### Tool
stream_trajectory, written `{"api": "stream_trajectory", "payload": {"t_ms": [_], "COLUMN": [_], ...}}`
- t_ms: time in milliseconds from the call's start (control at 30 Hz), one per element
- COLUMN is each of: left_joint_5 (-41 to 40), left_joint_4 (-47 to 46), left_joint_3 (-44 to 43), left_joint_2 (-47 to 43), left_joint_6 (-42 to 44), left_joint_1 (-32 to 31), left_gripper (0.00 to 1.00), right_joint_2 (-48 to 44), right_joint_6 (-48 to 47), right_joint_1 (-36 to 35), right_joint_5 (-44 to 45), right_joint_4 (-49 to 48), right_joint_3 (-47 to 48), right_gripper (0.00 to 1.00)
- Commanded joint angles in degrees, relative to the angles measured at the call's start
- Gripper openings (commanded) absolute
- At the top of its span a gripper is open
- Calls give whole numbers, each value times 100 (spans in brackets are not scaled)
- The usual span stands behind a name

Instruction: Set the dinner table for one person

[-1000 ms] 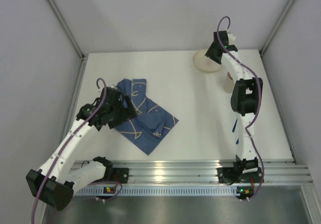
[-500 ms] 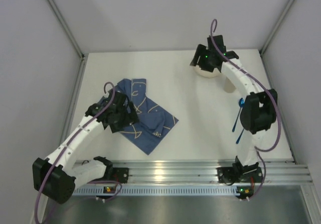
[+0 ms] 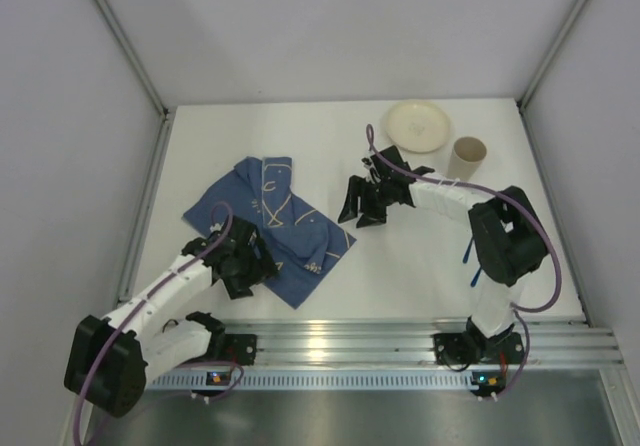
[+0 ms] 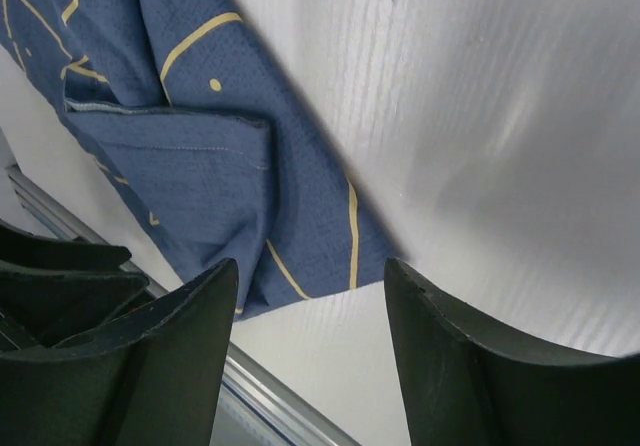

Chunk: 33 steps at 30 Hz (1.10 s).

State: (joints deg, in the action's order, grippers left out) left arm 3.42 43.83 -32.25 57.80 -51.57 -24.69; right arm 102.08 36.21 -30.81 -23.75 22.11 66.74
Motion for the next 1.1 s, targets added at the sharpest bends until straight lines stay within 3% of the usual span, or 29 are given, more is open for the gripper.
{"api": "stream_trajectory", "payload": {"t_ms": [0,233,633,933,1033,1067], "left_joint_5": [308,449,528,581,572,581], "left_joint_4": [-612,-841,-1570,-1624,-1615,-1624], "left_joint_3": [148,394,668,588,588,580], "left_joint_2": [82,372,1136,1304,1321,1339], "left_joint_6": [-134,-37,182,297,332,358], "left_joint_1": [-19,-19,-18,-18,-19,-19], "left_gripper": [85,82,60,47,32,21], "right_joint_2": [294,690,1147,1446,1472,1481], "right_joint_6": [123,369,396,493,563,580], "right_joint_1": [-180,-461,-786,-909,-936,-936], "right_joint_5": [-296,-394,-376,-341,-323,-341], "right_joint_4": [-716,-945,-1016,-1112,-1121,-1130], "right_joint_3": [400,858,823,981,1077,1095], "right_gripper": [61,59,58,55,45,36]}}
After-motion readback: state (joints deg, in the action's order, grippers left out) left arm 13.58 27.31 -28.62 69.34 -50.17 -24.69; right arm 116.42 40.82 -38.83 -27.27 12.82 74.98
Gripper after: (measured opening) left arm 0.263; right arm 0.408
